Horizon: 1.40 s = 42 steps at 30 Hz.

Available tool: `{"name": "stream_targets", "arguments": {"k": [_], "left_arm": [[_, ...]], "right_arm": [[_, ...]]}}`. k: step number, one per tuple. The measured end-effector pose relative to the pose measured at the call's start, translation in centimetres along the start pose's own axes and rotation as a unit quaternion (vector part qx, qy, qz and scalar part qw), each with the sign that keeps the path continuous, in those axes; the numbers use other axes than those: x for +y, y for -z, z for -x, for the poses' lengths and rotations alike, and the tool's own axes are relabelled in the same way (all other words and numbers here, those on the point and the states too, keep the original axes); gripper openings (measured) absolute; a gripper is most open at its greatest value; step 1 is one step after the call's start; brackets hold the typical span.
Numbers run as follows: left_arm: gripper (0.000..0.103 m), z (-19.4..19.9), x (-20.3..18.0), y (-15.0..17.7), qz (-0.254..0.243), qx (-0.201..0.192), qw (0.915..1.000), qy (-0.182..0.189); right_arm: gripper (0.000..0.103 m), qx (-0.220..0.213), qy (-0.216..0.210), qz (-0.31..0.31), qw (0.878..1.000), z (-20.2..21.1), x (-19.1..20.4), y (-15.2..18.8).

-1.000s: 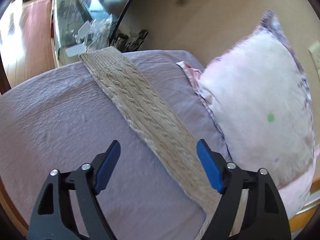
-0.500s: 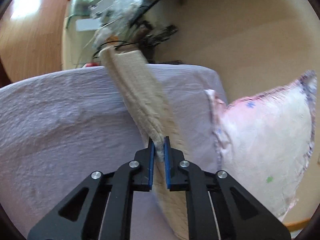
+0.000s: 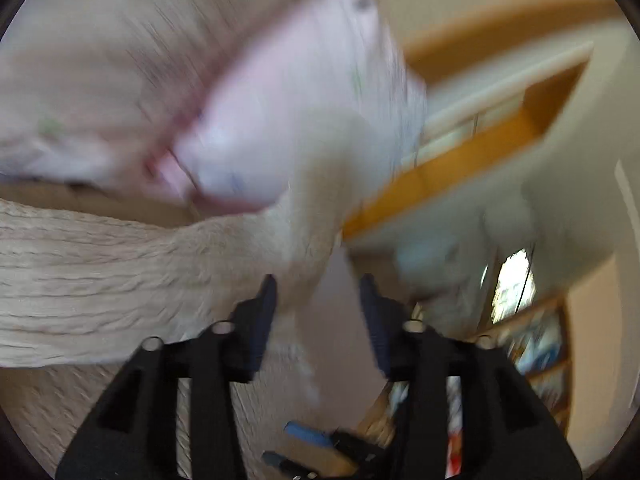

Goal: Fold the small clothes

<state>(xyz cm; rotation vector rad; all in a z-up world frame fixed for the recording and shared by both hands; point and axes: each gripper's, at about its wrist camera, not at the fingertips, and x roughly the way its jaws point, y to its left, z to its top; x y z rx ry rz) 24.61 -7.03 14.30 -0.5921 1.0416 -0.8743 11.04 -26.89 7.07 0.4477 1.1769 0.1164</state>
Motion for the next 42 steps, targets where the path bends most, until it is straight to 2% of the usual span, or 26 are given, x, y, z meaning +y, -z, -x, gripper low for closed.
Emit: {"name": "stream_targets", "arguments": {"k": [2, 3, 4, 5, 9, 13, 17, 19, 21, 23, 26, 27, 28, 29, 30, 31, 32, 34, 35, 37, 39, 42], "left_arm": [[0.046, -0.9, -0.3, 2.5, 0.001, 0.026, 0.9997, -0.006], [0.05, 0.2, 0.1, 3.8, -0.001, 0.018, 0.9997, -0.014], [0.061, 1.5, 0.8, 4.6, 0.0, 0.011, 0.9995, -0.028], [0.065, 3.6, 1.6, 6.0, 0.003, -0.002, 0.9988, -0.048], [0.064, 12.2, 5.9, 12.2, 0.045, -0.027, 0.9903, -0.129], [0.064, 20.1, 8.9, 20.7, 0.108, -0.03, 0.9728, -0.203], [0.064, 23.8, 10.5, 26.6, 0.173, -0.025, 0.9594, -0.221], [0.064, 23.9, 11.8, 29.1, 0.2, -0.017, 0.9526, -0.228], [0.064, 23.2, 13.3, 30.7, 0.23, -0.01, 0.9481, -0.219], [0.064, 22.2, 14.0, 31.0, 0.248, -0.005, 0.9472, -0.203], [0.064, 20.7, 14.6, 30.6, 0.249, -0.005, 0.9494, -0.192], [0.064, 20.4, 14.8, 30.5, 0.252, -0.009, 0.9496, -0.186], [0.064, 20.5, 15.0, 30.9, 0.255, -0.013, 0.95, -0.18], [0.058, 20.4, 15.3, 30.8, 0.259, -0.018, 0.9498, -0.174], [0.052, 20.2, 15.3, 30.6, 0.263, -0.022, 0.9496, -0.169], [0.036, 20.0, 15.4, 30.5, 0.267, -0.024, 0.9494, -0.163], [0.034, 19.8, 15.4, 30.5, 0.274, -0.02, 0.9475, -0.164], [0.014, 19.9, 15.4, 30.7, 0.279, -0.017, 0.947, -0.158], [0.009, 20.1, 15.2, 30.7, 0.285, -0.019, 0.9469, -0.148], [0.008, 20.5, 14.4, 30.2, 0.284, -0.03, 0.9492, -0.131], [0.008, 21.3, 12.8, 28.8, 0.266, -0.043, 0.9565, -0.11], [0.008, 22.5, 10.8, 24.4, 0.222, -0.073, 0.9686, -0.086]], "right_arm": [[0.071, -0.003, -0.001, -0.008, 1.0, 1.2, -1.6, 1.0], [0.071, -0.005, -0.004, -0.013, 1.0, 1.9, -2.5, 1.5], [0.071, -0.003, -0.012, -0.02, 1.0, 2.7, -3.6, 2.3], [0.071, 0.003, -0.026, -0.028, 0.999, 3.4, -4.7, 3.1], [0.071, 0.032, -0.074, -0.043, 0.996, 5.2, -7.3, 5.9], [0.069, 0.067, -0.089, -0.071, 0.991, 6.1, -10.5, 8.7], [0.068, 0.089, -0.096, -0.125, 0.984, 5.6, -13.9, 10.9], [0.068, 0.103, -0.108, -0.155, 0.977, 4.4, -15.4, 11.5], [0.065, 0.109, -0.127, -0.176, 0.97, 3.5, -16.2, 11.9], [0.062, 0.114, -0.153, -0.19, 0.963, 2.4, -16.5, 12.1], [0.058, 0.12, -0.186, -0.199, 0.955, 1.3, -16.3, 12.2], [0.053, 0.123, -0.194, -0.202, 0.952, 1.1, -16.3, 12.2], [0.047, 0.128, -0.202, -0.206, 0.949, 0.7, -16.2, 12.4], [0.036, 0.13, -0.206, -0.206, 0.948, 0.5, -16.3, 12.4], [0.02, 0.13, -0.211, -0.204, 0.947, 0.4, -16.3, 12.5], [0.011, 0.128, -0.218, -0.2, 0.947, 0.4, -15.9, 12.4], [0.009, 0.123, -0.224, -0.193, 0.947, 0.7, -15.6, 12.4], [0.009, 0.112, -0.239, -0.18, 0.948, 1.5, -15.2, 12.2], [0.009, 0.107, -0.246, -0.175, 0.947, 1.8, -14.9, 11.9], [0.009, 0.095, -0.265, -0.163, 0.945, 3.1, -14.2, 11.3], [0.009, 0.072, -0.29, -0.156, 0.941, 4.4, -13.3, 9.6], [0.009, 0.023, -0.319, -0.148, 0.936, 6.0, -11.8, 5.7]]}}
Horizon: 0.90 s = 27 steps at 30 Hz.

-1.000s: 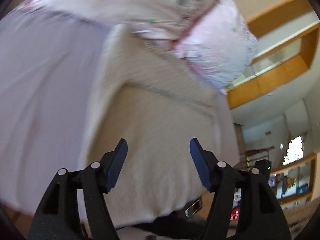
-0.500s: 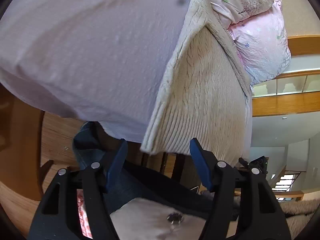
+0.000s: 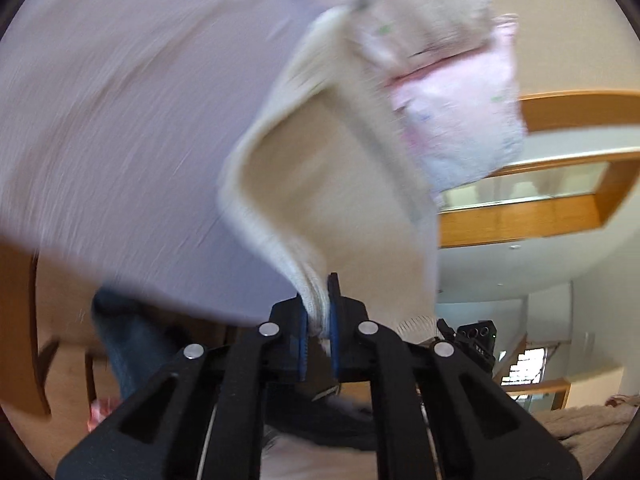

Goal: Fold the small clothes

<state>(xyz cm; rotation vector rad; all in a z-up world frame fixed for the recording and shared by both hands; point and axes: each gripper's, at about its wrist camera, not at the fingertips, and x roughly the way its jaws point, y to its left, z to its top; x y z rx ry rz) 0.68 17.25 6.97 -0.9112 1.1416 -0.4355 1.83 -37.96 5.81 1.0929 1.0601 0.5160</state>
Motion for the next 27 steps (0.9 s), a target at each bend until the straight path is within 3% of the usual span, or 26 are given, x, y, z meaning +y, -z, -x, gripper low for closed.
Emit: {"name": "stream_targets", "arguments": {"k": [3, 5, 6, 7, 8, 9, 10, 11, 13, 14, 15, 17, 20, 27], "left_arm": [[0.008, -0.5, -3.6, -5.6, -0.038, -0.032, 0.9984, 0.027], [0.008, -1.4, -6.3, -10.5, -0.057, -0.071, 0.9955, 0.029], [0.009, -2.1, -7.5, -13.3, -0.063, -0.101, 0.9927, 0.014], [0.013, -2.7, -8.3, -15.1, -0.066, -0.124, 0.9901, -0.005], [0.029, -3.8, -8.9, -17.7, -0.061, -0.156, 0.9853, -0.033], [0.045, -4.6, -9.1, -19.3, -0.053, -0.17, 0.9828, -0.05], [0.071, -5.6, -9.1, -20.8, -0.043, -0.172, 0.9814, -0.073], [0.073, -6.7, -8.7, -22.1, -0.029, -0.164, 0.9808, -0.102], [0.074, -7.8, -7.8, -22.9, -0.012, -0.135, 0.985, -0.108], [0.075, -7.9, -7.3, -22.8, -0.013, -0.126, 0.9864, -0.104], [0.076, -8.2, -6.6, -22.6, -0.021, -0.116, 0.9867, -0.112], [0.077, -8.9, -5.4, -22.5, -0.039, -0.086, 0.9856, -0.14], [0.077, -10.6, -3.0, -22.8, -0.015, -0.038, 0.989, -0.142], [0.08, -13.5, -1.5, -24.1, -0.027, -0.017, 0.9893, -0.143]], "right_arm": [[0.009, -0.052, -0.034, 0.039, 0.997, -0.7, 3.9, -5.9], [0.009, -0.097, -0.027, 0.075, 0.992, -1.9, 7.0, -11.8], [0.009, -0.112, -0.019, 0.083, 0.99, -2.3, 7.7, -13.4], [0.009, -0.142, 0.017, 0.092, 0.985, -3.2, 8.8, -16.1], [0.014, -0.164, 0.052, 0.085, 0.981, -4.1, 9.2, -18.8], [0.029, -0.171, 0.068, 0.077, 0.98, -4.9, 9.2, -19.7], [0.043, -0.177, 0.104, 0.058, 0.977, -5.8, 9.0, -21.2], [0.068, -0.183, 0.133, 0.031, 0.974, -6.4, 8.6, -21.7], [0.073, -0.19, 0.118, 0.0, 0.975, -6.8, 7.9, -20.7], [0.085, -0.186, 0.118, 0.007, 0.975, -6.9, 7.7, -19.7], [0.09, -0.181, 0.141, 0.027, 0.973, -7.1, 7.5, -18.3], [0.09, -0.163, 0.171, 0.04, 0.971, -7.4, 6.6, -16.5], [0.09, -0.133, 0.17, -0.009, 0.976, -8.1, 3.7, -14.4], [0.09, -0.103, 0.177, -0.017, 0.979, -9.4, 3.2, -12.1]]}}
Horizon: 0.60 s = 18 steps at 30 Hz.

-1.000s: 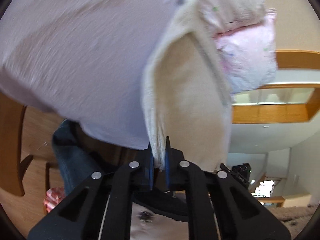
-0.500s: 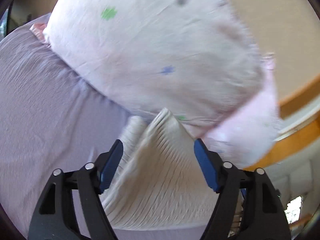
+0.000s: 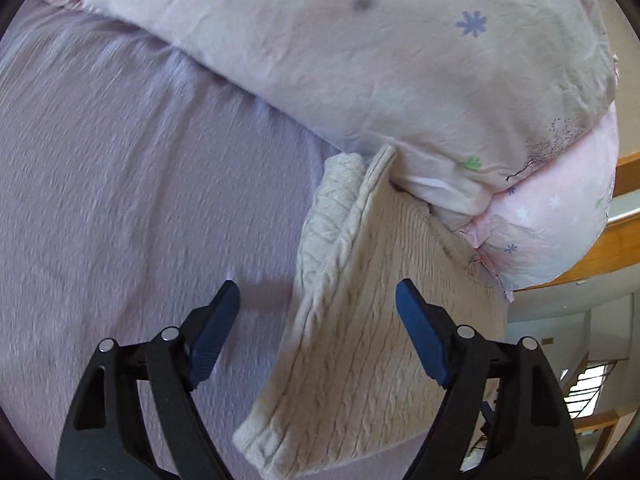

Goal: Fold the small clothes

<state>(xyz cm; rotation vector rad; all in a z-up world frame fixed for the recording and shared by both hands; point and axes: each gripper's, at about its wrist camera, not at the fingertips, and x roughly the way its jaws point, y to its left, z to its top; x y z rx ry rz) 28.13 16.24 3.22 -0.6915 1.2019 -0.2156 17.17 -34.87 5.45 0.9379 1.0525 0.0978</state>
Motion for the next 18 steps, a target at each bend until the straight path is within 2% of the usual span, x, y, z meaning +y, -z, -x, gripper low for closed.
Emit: {"name": "stream_targets", "arguments": {"k": [1, 2, 3, 4, 5, 6, 7, 10, 12, 16, 18], "left_arm": [[0.08, 0.0, -0.2, -0.1, -0.006, -0.003, 1.0, 0.001], [0.074, -0.2, -0.3, -0.1, -0.01, 0.0, 0.9999, 0.005], [0.062, -0.5, -0.3, -0.1, -0.009, 0.007, 0.9998, 0.018], [0.036, -1.4, -0.3, -0.3, 0.001, 0.026, 0.9991, 0.034], [0.032, -2.0, -0.3, 0.0, 0.009, 0.039, 0.9986, 0.034], [0.031, -2.2, -0.5, 0.3, 0.007, 0.031, 0.9989, 0.035], [0.025, -2.2, -0.7, 0.6, 0.009, 0.027, 0.9988, 0.041], [0.021, -1.3, -1.2, 1.0, 0.037, 0.02, 0.9951, 0.09], [0.02, -0.3, -3.6, 1.2, 0.027, 0.017, 0.9932, 0.112], [0.016, 0.0, -11.9, 1.7, 0.003, 0.025, 0.9811, 0.192], [0.014, -1.2, -18.5, 2.7, -0.01, 0.045, 0.9666, 0.252]], "right_arm": [[0.09, 0.003, 0.0, 0.003, 1.0, 0.1, 0.1, 0.3], [0.09, 0.005, -0.001, 0.005, 1.0, 0.2, 0.3, 0.4], [0.09, 0.008, -0.003, 0.006, 1.0, 0.2, 0.4, 0.5], [0.09, 0.01, -0.005, 0.006, 1.0, 0.1, 0.7, 0.5], [0.09, 0.011, -0.006, 0.006, 1.0, 0.2, 0.7, 0.6], [0.09, 0.013, -0.008, 0.006, 1.0, 0.0, 0.8, 0.6], [0.09, 0.015, -0.008, 0.007, 1.0, 0.0, 0.9, 0.6], [0.09, 0.02, -0.004, 0.016, 1.0, 0.4, 0.6, 0.9], [0.09, 0.017, 0.0, 0.021, 1.0, 1.3, 0.3, 1.0], [0.09, -0.008, 0.006, 0.021, 1.0, 4.1, -1.0, 1.6], [0.09, -0.021, 0.011, 0.017, 1.0, 5.2, -1.7, 1.9]]}}
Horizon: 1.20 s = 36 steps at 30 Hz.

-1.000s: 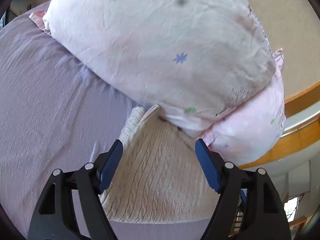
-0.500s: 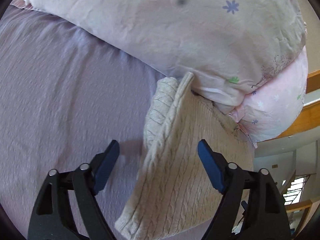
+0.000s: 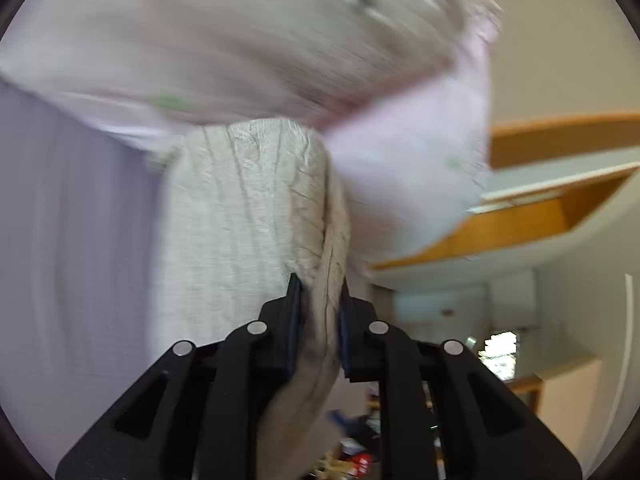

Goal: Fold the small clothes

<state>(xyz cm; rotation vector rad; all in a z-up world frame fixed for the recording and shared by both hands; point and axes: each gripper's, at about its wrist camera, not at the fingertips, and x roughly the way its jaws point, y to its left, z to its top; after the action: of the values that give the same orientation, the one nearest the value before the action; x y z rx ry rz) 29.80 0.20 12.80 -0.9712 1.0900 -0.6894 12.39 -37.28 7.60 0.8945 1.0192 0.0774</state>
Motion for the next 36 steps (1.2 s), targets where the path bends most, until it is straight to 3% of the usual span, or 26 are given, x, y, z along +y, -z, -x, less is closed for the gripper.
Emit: {"name": "stream_targets", "arguments": {"k": [3, 4, 5, 7, 8, 10, 12, 14, 17, 21, 25, 29, 31, 32, 36], "left_arm": [[0.013, -7.6, -4.8, 2.3, 0.012, 0.047, 0.9958, 0.077], [0.025, -10.0, -6.0, 3.2, 0.014, 0.078, 0.9918, 0.101], [0.044, -12.1, -6.9, 4.3, 0.015, 0.113, 0.987, 0.113], [0.061, -12.8, -7.2, 5.3, 0.009, 0.122, 0.9864, 0.11], [0.071, -11.7, -6.9, 5.4, -0.015, 0.099, 0.9908, 0.091], [0.079, -9.8, -6.0, 4.7, -0.049, 0.067, 0.9953, 0.051], [0.079, -7.8, -3.9, 3.7, -0.063, 0.039, 0.9971, -0.018], [0.079, -6.1, -1.3, 3.2, -0.036, 0.029, 0.9972, -0.059], [0.079, -4.1, 1.5, 3.3, 0.006, 0.012, 0.9969, -0.078], [0.079, -3.8, 2.9, 4.0, 0.036, 0.004, 0.996, -0.082], [0.08, -0.9, 3.9, 5.4, 0.01, 0.004, 0.9937, -0.112], [0.081, 1.5, 4.3, 5.8, -0.013, -0.003, 0.9905, -0.137], [0.081, 1.7, 4.4, 5.6, -0.018, -0.002, 0.9896, -0.143], [0.081, 1.7, 4.6, 5.6, -0.018, 0.0, 0.9893, -0.145], [0.082, 0.6, 4.6, 5.4, -0.023, 0.015, 0.9879, -0.153]], "right_arm": [[0.09, -0.014, 0.015, -0.012, 1.0, 1.5, -1.7, 0.5], [0.09, -0.016, 0.022, -0.019, 0.999, 1.9, -2.3, 0.6], [0.09, -0.019, 0.026, -0.028, 0.999, 2.4, -3.0, 0.6], [0.09, -0.032, 0.024, -0.036, 0.999, 3.5, -3.7, 0.5], [0.09, -0.04, 0.023, -0.038, 0.998, 4.1, -4.0, 0.3], [0.09, -0.051, 0.012, -0.041, 0.998, 4.8, -4.3, -0.5], [0.09, -0.052, -0.014, -0.035, 0.998, 4.8, -3.7, -1.7], [0.09, -0.043, -0.041, -0.008, 0.998, 3.7, -1.8, -3.3], [0.089, 0.002, -0.061, 0.037, 0.997, -0.3, 1.7, -6.0], [0.088, 0.046, -0.012, 0.089, 0.995, -6.3, 4.8, -9.1], [0.083, 0.075, 0.042, 0.104, 0.991, -10.1, 4.4, -10.7], [0.067, 0.097, 0.07, 0.141, 0.983, -11.6, 4.3, -10.2], [0.045, 0.101, 0.06, 0.15, 0.982, -11.6, 4.3, -9.8], [0.027, 0.1, 0.052, 0.152, 0.982, -11.5, 4.4, -9.6], [0.018, 0.062, 0.019, 0.192, 0.979, -8.9, 6.6, -8.8]]}}
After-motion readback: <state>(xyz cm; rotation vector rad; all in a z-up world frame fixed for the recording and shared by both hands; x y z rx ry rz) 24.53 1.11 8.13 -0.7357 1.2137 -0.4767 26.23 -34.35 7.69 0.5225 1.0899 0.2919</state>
